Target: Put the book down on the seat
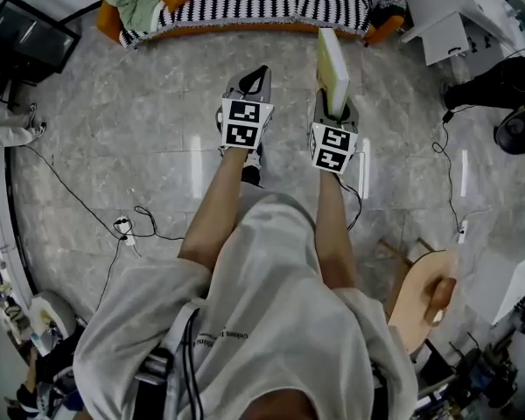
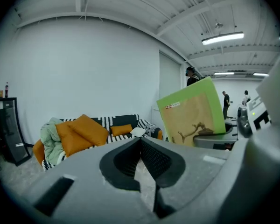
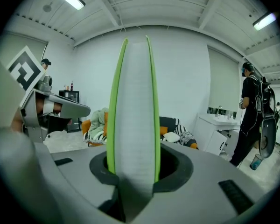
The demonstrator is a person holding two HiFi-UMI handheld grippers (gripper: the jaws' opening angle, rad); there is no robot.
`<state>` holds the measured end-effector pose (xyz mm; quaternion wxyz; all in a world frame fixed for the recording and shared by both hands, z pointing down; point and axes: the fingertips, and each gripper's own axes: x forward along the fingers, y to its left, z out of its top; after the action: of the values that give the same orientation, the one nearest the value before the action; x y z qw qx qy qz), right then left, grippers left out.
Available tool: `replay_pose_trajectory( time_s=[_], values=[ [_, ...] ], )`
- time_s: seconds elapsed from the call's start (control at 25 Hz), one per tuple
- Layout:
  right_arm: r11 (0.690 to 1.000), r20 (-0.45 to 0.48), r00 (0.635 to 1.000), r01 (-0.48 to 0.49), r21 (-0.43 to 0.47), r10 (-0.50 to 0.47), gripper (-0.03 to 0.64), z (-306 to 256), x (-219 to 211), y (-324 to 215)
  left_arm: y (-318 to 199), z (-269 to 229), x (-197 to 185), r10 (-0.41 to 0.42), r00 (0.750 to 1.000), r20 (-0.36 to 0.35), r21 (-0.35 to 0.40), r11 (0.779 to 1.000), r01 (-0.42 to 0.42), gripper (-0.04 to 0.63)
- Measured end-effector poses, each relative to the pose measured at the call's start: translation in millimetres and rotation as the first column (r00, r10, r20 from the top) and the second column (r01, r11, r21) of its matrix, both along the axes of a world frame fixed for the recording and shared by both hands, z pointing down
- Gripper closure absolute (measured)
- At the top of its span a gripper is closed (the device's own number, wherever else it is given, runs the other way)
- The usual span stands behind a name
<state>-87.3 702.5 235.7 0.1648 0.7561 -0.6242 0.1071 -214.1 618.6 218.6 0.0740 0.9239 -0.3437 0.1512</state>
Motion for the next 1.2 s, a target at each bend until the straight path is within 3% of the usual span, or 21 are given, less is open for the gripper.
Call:
replay_pose_trajectory(
  time_s=[0.48,0.8,1.2],
  values=[
    [0.998,0.012,0.998,-0.061,-0.015,0.062,0.488,11.2,13.3,-82.1,-98.6,4.6,12.3,0.043,0.999,-0.003,-0.006,0.999,-0.043,0.588],
    [0.998,0.044,0.998,-0.043,-0.04,0.045,0.488,27.1,4.1,-107.1,-124.2,19.4,-1.1,0.019,1.0,0.017,-0.042,0.999,-0.018,0.586],
    [0.998,0.094,0.994,-0.048,-0.036,0.051,0.488,37.6,33.5,-145.4,-161.9,19.7,12.8,-0.02,1.0,0.004,-0.041,0.999,0.021,0.586]
  ],
)
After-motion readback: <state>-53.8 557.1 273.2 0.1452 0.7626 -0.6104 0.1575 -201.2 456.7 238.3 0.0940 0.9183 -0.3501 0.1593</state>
